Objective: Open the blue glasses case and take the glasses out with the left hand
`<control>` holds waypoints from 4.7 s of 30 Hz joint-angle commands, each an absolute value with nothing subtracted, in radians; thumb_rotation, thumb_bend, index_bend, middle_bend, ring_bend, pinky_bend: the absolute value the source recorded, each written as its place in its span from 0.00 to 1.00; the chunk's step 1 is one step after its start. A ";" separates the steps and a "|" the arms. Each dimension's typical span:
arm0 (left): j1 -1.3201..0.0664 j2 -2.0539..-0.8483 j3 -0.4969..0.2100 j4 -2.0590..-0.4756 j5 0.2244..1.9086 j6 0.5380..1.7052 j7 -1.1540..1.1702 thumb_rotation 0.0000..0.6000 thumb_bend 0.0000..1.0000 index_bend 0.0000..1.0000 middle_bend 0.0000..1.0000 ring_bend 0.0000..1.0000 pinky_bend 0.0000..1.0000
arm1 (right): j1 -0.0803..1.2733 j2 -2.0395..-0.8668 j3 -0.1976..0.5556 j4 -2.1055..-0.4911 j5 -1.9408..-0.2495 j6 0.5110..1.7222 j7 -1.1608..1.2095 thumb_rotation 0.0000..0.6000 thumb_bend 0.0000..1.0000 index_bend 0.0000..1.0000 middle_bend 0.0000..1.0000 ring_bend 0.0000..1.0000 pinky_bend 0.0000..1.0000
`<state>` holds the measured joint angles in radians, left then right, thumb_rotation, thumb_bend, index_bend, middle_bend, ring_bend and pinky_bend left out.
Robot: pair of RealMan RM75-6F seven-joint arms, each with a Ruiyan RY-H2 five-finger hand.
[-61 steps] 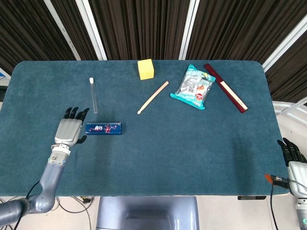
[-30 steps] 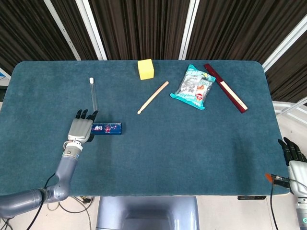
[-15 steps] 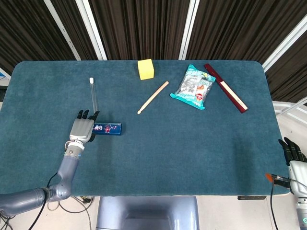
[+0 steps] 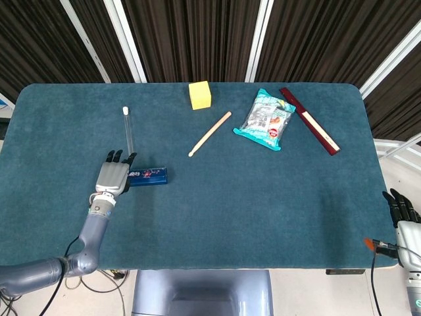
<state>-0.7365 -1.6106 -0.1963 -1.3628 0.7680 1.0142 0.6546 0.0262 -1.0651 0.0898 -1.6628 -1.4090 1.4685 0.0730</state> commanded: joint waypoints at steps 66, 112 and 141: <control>-0.676 -1.426 -0.026 -1.560 0.775 0.996 0.708 1.00 0.30 0.20 0.94 0.87 0.92 | 0.015 -1.064 0.090 -1.660 -1.424 1.494 0.075 1.00 0.17 0.00 0.00 0.00 0.19; -0.926 -1.512 -0.160 -1.695 0.524 0.994 0.810 1.00 0.31 0.10 0.97 0.90 0.95 | 0.016 -1.065 0.091 -1.662 -1.424 1.491 0.079 1.00 0.17 0.00 0.00 0.00 0.19; -0.954 -1.422 -0.048 -1.646 0.310 0.980 0.834 1.00 0.30 0.28 1.00 0.92 0.96 | 0.013 -1.063 0.089 -1.668 -1.425 1.494 0.077 1.00 0.17 0.00 0.00 0.00 0.19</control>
<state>-0.9649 -1.4350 -0.0585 -1.6345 0.2983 0.9782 0.8454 0.0129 -1.0633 0.0890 -1.6679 -1.4245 1.4935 0.0766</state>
